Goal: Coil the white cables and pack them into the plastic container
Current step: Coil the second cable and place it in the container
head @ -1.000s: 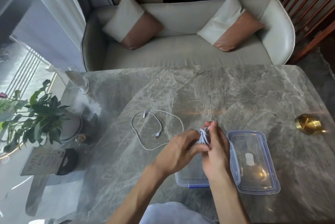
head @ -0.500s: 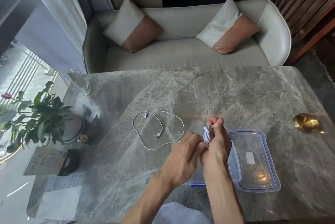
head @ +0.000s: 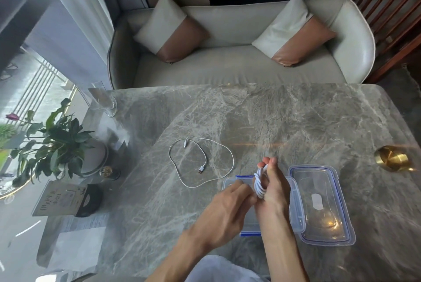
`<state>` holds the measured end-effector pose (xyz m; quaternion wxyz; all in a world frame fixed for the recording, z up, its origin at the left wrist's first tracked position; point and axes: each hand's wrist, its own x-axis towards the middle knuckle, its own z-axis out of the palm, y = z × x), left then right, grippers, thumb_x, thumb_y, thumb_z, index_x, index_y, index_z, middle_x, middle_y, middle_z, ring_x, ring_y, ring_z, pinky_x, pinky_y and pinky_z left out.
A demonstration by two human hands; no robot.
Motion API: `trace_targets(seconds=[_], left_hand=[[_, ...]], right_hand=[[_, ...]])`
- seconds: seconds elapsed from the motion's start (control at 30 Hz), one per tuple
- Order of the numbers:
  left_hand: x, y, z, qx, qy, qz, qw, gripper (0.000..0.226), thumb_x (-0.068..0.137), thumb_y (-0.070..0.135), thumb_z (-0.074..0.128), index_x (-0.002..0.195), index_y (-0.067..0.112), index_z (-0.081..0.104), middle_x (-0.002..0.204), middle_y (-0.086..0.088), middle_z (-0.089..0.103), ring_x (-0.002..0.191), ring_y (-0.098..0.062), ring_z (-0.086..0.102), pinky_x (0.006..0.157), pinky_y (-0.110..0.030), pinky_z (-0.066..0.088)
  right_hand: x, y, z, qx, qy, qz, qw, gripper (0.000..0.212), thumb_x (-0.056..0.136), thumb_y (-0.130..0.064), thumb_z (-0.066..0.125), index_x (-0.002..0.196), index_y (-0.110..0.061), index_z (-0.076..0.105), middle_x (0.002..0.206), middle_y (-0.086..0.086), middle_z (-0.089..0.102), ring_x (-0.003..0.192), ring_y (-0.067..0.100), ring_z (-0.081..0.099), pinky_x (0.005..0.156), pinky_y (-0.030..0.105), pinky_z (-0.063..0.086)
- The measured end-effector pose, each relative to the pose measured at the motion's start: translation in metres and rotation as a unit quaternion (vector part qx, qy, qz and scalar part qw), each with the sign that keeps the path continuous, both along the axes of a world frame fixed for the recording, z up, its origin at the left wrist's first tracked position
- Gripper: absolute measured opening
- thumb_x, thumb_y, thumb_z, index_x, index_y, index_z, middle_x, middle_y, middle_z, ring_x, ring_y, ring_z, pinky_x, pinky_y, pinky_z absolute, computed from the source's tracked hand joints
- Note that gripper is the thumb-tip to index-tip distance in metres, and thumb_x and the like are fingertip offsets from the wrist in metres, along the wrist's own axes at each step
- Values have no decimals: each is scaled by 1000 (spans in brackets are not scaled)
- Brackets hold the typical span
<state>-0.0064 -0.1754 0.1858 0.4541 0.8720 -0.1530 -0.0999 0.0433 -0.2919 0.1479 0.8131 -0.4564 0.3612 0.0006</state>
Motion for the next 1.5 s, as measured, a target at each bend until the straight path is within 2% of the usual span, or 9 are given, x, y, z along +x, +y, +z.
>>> trace_targets(seconds=[0.13,0.3,0.43,0.57,0.77,1.13,1.23,1.37,1.5], left_hand=[[20,4,-42,25,61,50,997,23,101,15,48,85,0,57,88,-14,55,77,-30,55,73,-37,43],[32,3,-112,112,123,39,985,23,100,15,50,92,-2,63,96,-20,60,90,-35,60,81,-37,43],[24,-6,-158,167,191,48,966,24,98,16,51,118,3,53,117,-18,57,109,-36,55,91,-38,40],[15,-9,-184,248,182,141,941,54,89,9,51,141,12,35,123,-12,48,112,-34,48,95,-36,39],[-4,-9,-201,136,257,159,943,85,93,5,54,156,18,-3,138,-21,45,116,-42,54,91,-45,47],[-5,1,-203,93,271,152,946,88,90,0,54,156,21,0,159,-9,29,134,-37,45,103,-43,44],[-5,2,-204,92,273,149,946,88,90,1,54,156,22,-1,160,-7,28,135,-36,44,102,-41,43],[-6,1,-206,102,275,153,944,89,90,3,55,156,25,-1,157,-8,34,129,-38,50,93,-38,46],[-6,1,-206,108,271,152,944,90,90,3,56,155,26,-2,158,-8,32,125,-39,53,90,-39,48]], right_hand=[[-1,-16,-26,-54,5,127,990,26,100,-30,51,100,-14,72,93,4,71,76,10,65,68,21,51],[-14,-49,-78,-79,107,240,962,13,95,-13,62,101,-8,73,103,13,75,84,19,73,65,23,59],[-18,-65,-117,-136,136,244,951,28,93,0,62,119,-8,66,108,13,71,87,16,68,71,28,59],[-9,-70,-148,-201,166,187,947,34,93,4,59,127,6,60,122,25,65,101,28,62,90,46,54],[-4,-60,-178,-277,187,206,920,28,92,4,58,119,7,65,119,28,67,112,43,61,101,51,48],[-5,-48,-193,-272,189,232,915,39,103,-26,45,127,0,61,127,18,65,120,33,59,105,40,44],[-6,-56,-199,-256,203,236,915,37,103,-20,48,134,-2,56,134,17,61,121,32,58,107,44,44],[-5,-50,-201,-188,211,245,928,31,100,-6,52,129,0,60,125,24,64,100,26,60,97,44,50],[-7,-42,-206,-180,216,218,934,37,94,9,54,131,6,57,126,27,62,113,40,61,101,51,50]])
